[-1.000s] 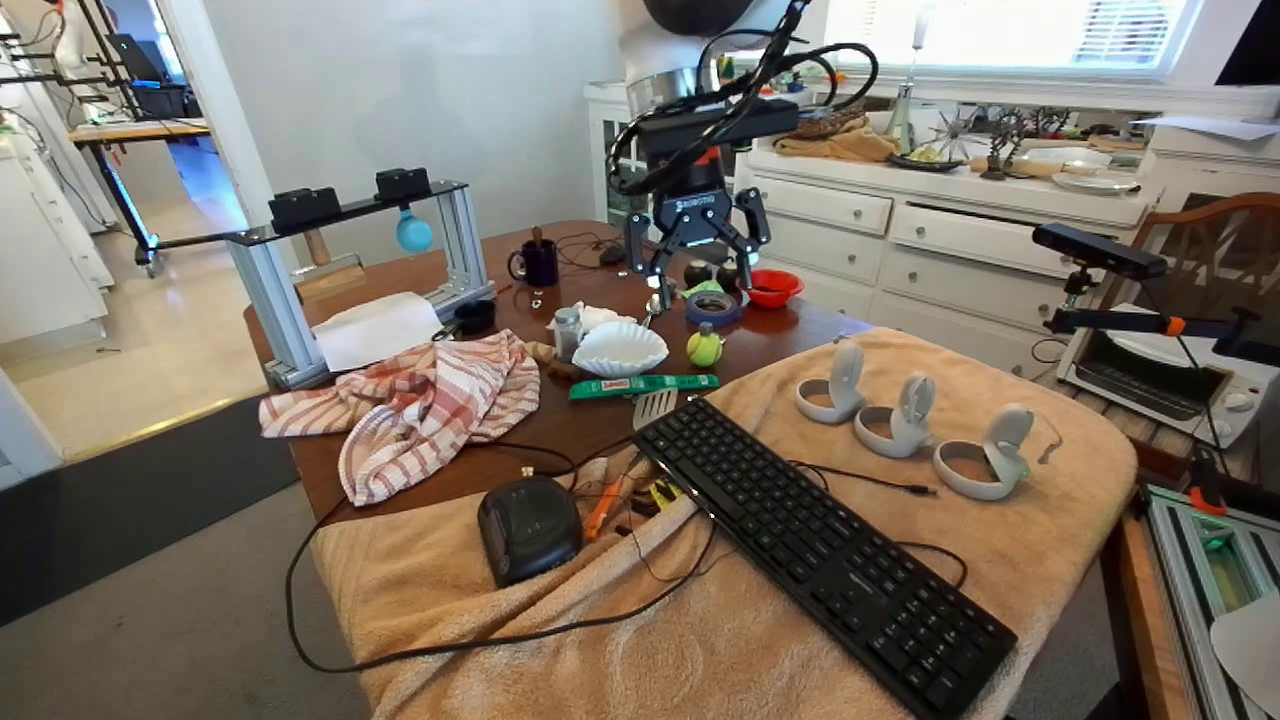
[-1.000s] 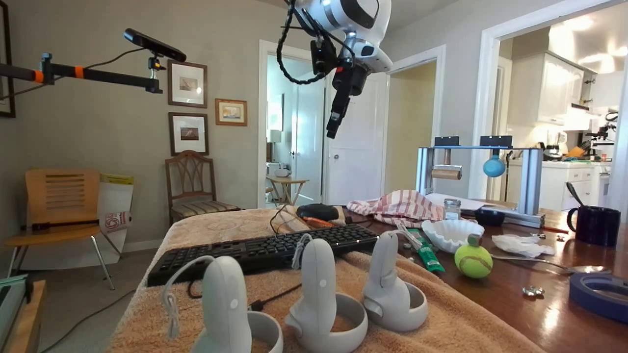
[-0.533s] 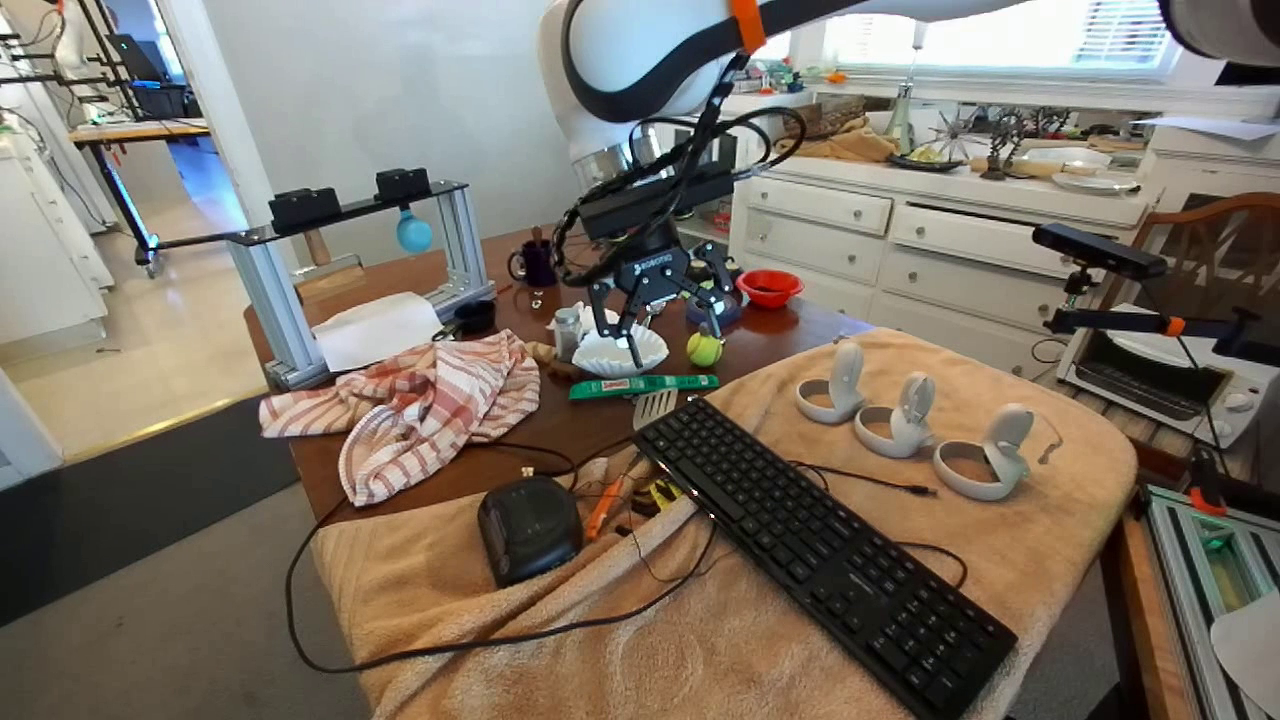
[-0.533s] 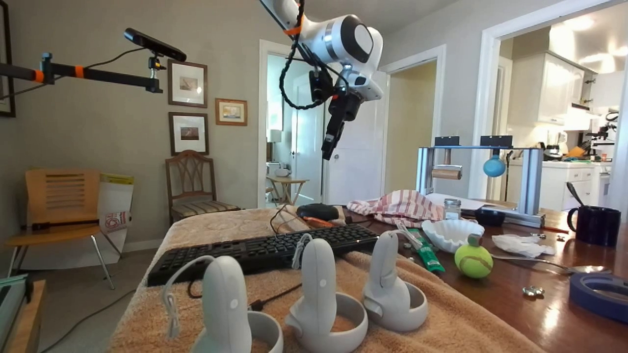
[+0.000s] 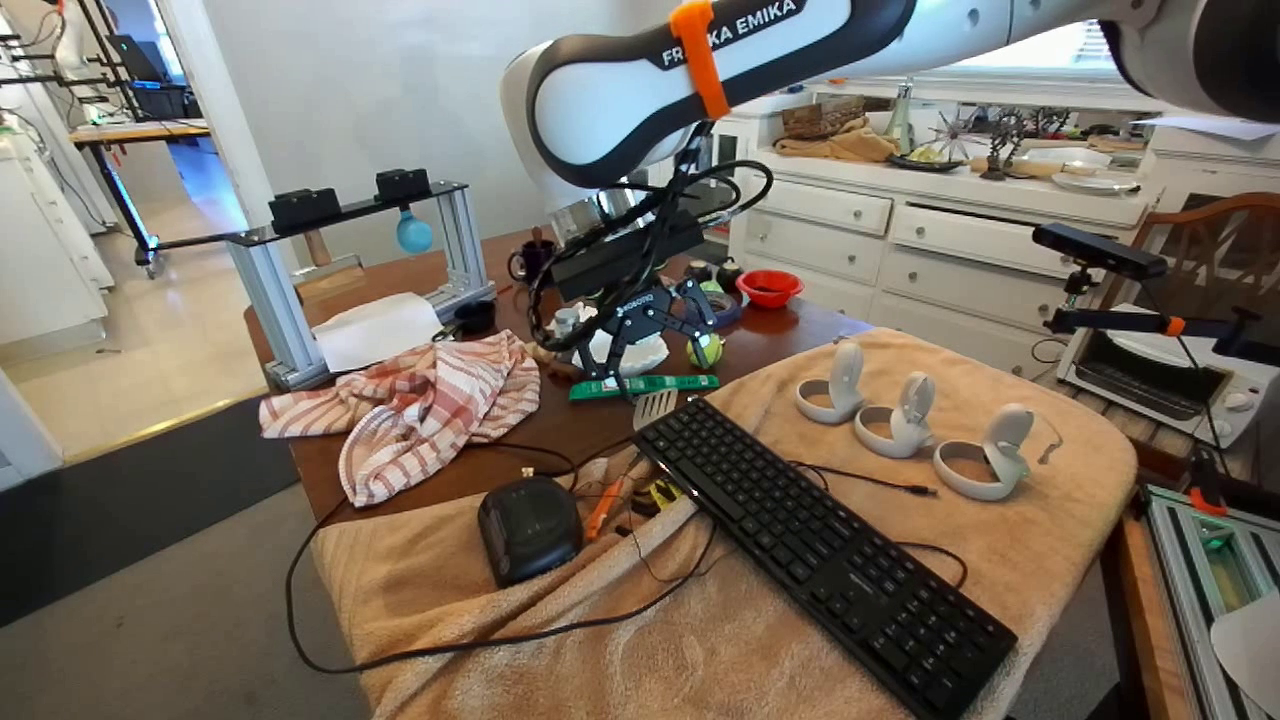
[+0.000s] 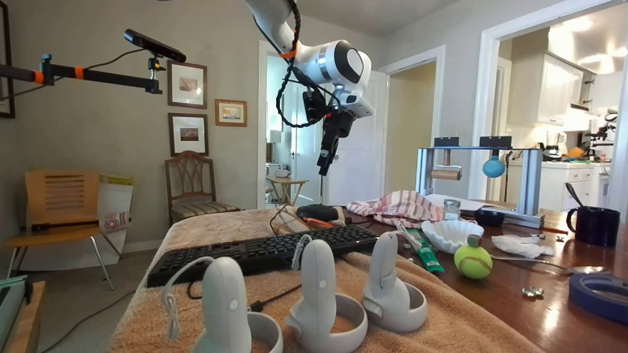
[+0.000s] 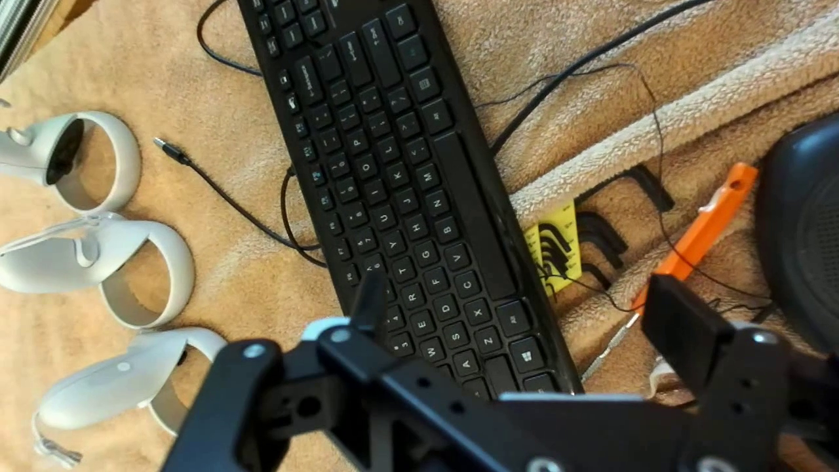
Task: Put the spatula on top of the keyboard.
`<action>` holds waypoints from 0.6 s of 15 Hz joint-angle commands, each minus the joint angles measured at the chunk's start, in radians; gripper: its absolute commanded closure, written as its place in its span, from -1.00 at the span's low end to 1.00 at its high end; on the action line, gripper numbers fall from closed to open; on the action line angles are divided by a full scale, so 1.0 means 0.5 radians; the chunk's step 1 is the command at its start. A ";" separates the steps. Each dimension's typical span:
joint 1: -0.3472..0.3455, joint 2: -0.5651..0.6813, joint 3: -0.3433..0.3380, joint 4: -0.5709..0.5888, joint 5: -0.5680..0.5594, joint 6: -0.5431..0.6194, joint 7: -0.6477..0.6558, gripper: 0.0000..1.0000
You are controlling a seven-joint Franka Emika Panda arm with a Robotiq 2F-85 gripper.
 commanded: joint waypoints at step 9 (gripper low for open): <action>-0.047 0.098 -0.002 0.055 0.104 0.043 -0.007 -1.00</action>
